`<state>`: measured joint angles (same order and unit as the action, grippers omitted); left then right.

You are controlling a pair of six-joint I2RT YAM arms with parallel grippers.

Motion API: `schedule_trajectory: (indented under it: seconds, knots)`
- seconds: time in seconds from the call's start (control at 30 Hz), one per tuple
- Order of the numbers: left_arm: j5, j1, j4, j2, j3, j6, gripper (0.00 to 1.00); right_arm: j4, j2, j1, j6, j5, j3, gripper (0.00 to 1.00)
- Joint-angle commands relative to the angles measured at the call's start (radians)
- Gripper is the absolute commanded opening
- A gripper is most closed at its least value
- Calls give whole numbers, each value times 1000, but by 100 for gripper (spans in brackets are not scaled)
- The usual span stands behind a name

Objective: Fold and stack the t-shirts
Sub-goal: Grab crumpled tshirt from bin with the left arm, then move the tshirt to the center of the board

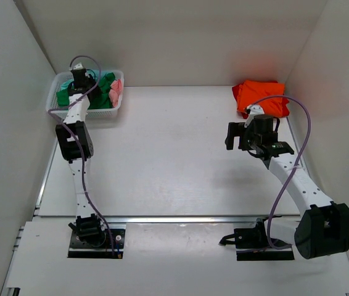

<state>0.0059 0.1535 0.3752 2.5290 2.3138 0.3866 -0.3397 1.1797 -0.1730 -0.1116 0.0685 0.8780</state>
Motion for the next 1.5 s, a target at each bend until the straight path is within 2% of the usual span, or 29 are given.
schedule_trajectory:
  seconds: [0.0, 0.03, 0.07, 0.1, 0.13, 0.17, 0.2, 0.27, 0.3, 0.37, 0.43, 0.53, 0.6, 0.63, 0.7, 0.83, 1.07, 1.13, 1.17, 1.2, 1.27, 1.3, 1.33, 1.4, 1.47]
  knots:
    - [-25, 3, 99, 65, 143, 18, 45, 56, 21, 6, 6, 17, 27, 99]
    - [-24, 3, 78, 65, 127, 21, 46, 53, 26, 4, 4, 16, 35, 99]
    - [-15, 7, 68, 63, 110, 32, 39, 54, 31, -3, 3, 13, 33, 100]
    - [-11, 12, 58, 62, 105, 44, 26, 53, 41, -5, 6, 5, 30, 99]
    - [12, 15, 62, 59, 116, 57, 0, 48, 35, -8, 1, 11, 30, 99]
    - [14, 11, 92, -29, 145, 60, 0, 30, 23, -22, -14, 8, 38, 99]
    - [6, 0, 84, -61, 134, 63, 0, 21, 20, -23, -25, 4, 33, 99]
    - [0, -23, 61, -221, 84, 55, 0, 28, -12, -39, -37, -3, 16, 99]
    - [5, -22, 35, -274, 20, 55, 0, 37, -37, -37, -45, 1, 4, 99]
    - [35, -69, -8, -483, -83, 67, 0, 57, -64, -22, -71, 19, -43, 99]
    - [67, -110, 8, -626, -152, 83, 0, 42, -84, -11, -85, 56, -60, 99]
    - [158, -224, 41, -853, -324, 107, 0, 16, -132, -28, -102, 37, -59, 99]
    - [207, -323, -20, -1048, -539, 167, 0, 10, -187, -52, -125, 30, -77, 99]
    - [224, -377, -66, -1094, -633, 193, 0, 11, -221, -45, -129, 39, -100, 99]
    - [278, -428, -93, -1209, -723, 291, 0, 15, -256, -7, -161, 105, -126, 99]
    - [302, -477, -99, -1262, -865, 347, 0, -1, -327, 30, -157, 128, -166, 99]
    - [282, -425, -127, -1193, -1073, 310, 0, 33, -345, 43, -180, 201, -197, 98]
    - [278, -422, -139, -1118, -1109, 293, 0, 70, -339, 23, -177, 218, -217, 83]
    - [255, -422, -134, -1093, -1131, 285, 0, 76, -328, 3, -181, 234, -227, 63]
    - [238, -422, -136, -1075, -1139, 281, 0, 88, -318, 1, -191, 249, -234, 31]
    - [212, -411, -153, -1041, -1191, 273, 0, 87, -293, -49, -188, 248, -234, 9]
    - [209, -399, -166, -1033, -1205, 273, 0, 81, -276, -71, -186, 246, -231, 9]
    - [216, -390, -185, -1033, -1232, 279, 0, 61, -256, -118, -181, 220, -231, 12]
    - [227, -368, -208, -1030, -1283, 273, 0, 30, -220, -195, -178, 150, -237, 38]
    - [235, -361, -217, -1035, -1301, 272, 0, 5, -191, -247, -191, 108, -260, 43]
